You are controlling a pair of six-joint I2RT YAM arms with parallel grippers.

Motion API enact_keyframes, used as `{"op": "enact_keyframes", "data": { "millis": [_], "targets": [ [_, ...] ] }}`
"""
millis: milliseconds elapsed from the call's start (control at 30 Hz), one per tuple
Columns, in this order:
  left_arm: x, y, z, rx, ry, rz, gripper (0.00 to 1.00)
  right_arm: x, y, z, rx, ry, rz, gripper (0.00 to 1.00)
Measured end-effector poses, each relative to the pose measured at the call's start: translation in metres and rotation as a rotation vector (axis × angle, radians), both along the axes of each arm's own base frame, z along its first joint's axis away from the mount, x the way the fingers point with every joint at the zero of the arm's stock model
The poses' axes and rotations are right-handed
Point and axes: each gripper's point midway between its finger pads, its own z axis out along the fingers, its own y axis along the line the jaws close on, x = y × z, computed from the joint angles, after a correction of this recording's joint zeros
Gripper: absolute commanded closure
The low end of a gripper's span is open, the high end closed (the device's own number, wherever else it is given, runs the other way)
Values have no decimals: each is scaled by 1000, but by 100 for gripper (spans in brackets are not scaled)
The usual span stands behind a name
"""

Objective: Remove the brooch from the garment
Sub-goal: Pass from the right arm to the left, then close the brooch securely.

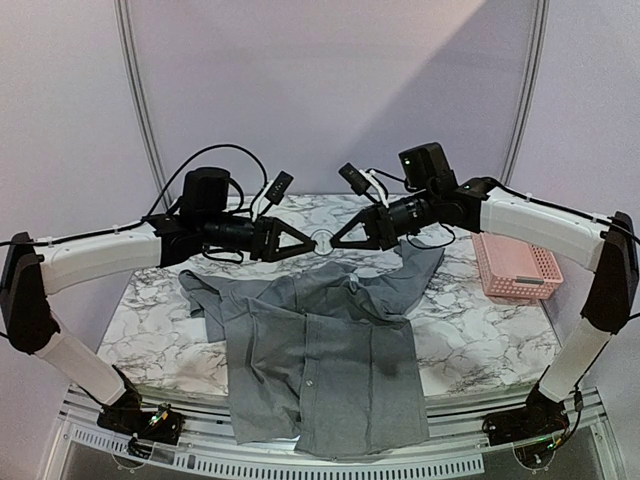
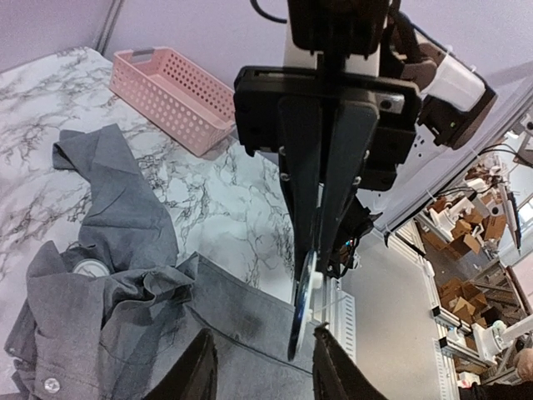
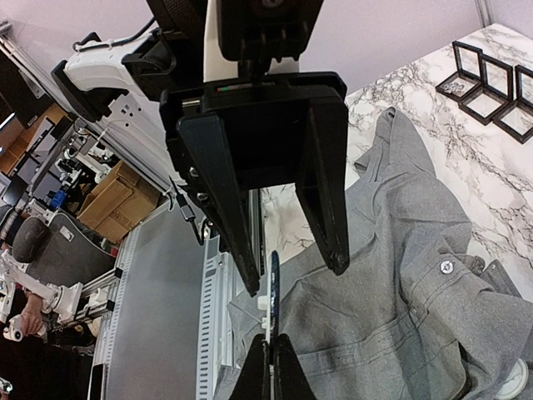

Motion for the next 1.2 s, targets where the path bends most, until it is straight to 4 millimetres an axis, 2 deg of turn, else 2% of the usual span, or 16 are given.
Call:
{"op": "enact_keyframes", "data": {
  "millis": [233,467,600,700,833,900,1000,1133,1200],
  "targets": [
    [0,-2,2,-3,1,-9,86,0,4,-4,-8,8,6,100],
    [-3,-4,3,-6,3,-26,100,2,5,-5,-13,7,1,100],
    [-5,-5,4,-7,3,-40,100,3,4,-6,-19,5,-6,100],
    [-5,-5,3,-5,5,-38,100,5,4,-7,-25,-1,-17,88],
    [-3,-5,3,-3,-1,-29,100,12,6,-8,-19,-28,-60,55],
    [-2,-5,4,-5,-8,-19,100,14,3,-11,-11,-48,-96,43],
    [1,-1,9,-21,-24,3,100,16,-6,-9,6,-89,-169,31],
    [7,14,23,-64,-58,59,100,14,-20,16,90,-172,-254,25],
    [12,22,34,-87,-85,87,100,12,-26,30,135,-203,-275,18]
  ]
}}
